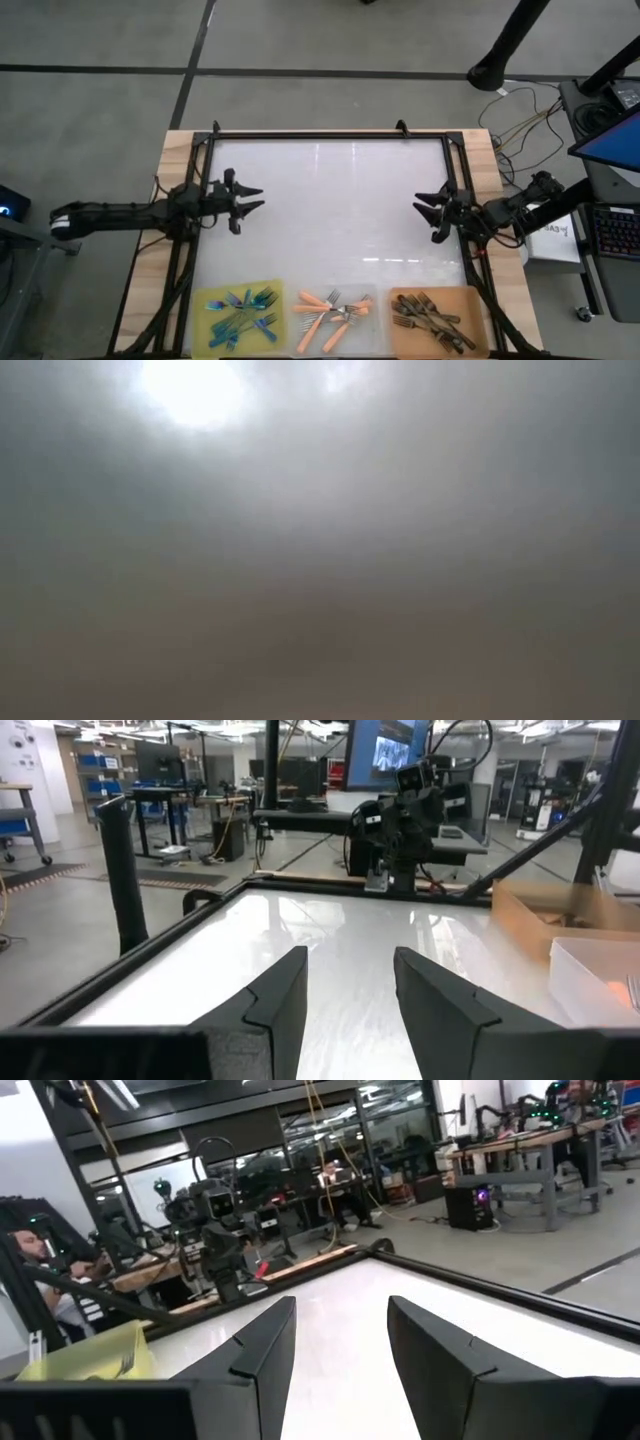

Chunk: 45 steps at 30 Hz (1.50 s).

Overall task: Sort silverware by color (type)
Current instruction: Return to Home Position

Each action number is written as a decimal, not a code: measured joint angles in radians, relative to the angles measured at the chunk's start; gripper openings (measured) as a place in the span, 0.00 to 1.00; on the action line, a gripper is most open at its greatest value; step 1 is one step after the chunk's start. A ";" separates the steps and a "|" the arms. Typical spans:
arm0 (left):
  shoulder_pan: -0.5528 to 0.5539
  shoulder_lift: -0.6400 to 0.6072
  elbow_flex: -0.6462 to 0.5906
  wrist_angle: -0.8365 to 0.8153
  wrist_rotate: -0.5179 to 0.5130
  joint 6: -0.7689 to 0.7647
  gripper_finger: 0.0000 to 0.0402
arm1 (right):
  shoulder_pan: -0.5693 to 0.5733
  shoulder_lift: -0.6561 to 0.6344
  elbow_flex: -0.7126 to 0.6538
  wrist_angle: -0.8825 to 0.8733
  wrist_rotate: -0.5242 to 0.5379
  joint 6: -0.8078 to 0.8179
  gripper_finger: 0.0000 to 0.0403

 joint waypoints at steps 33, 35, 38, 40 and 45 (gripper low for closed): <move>-0.003 0.051 0.000 -0.005 -0.342 -0.057 0.33 | 0.000 0.001 -0.001 -0.010 0.070 -0.001 0.37; -0.003 -0.023 -0.001 -0.045 -0.341 -0.057 0.33 | 0.000 0.001 -0.001 -0.010 0.070 -0.001 0.37; -0.001 -0.135 -0.001 -0.058 -0.341 -0.057 0.33 | 0.000 0.001 -0.001 -0.010 0.069 -0.001 0.37; 0.001 -0.201 -0.001 -0.063 -0.341 -0.058 0.33 | 0.000 0.001 -0.001 -0.010 0.070 -0.001 0.37; 0.008 -0.344 -0.001 -0.063 -0.340 -0.057 0.33 | 0.000 0.002 -0.001 -0.010 0.070 -0.001 0.37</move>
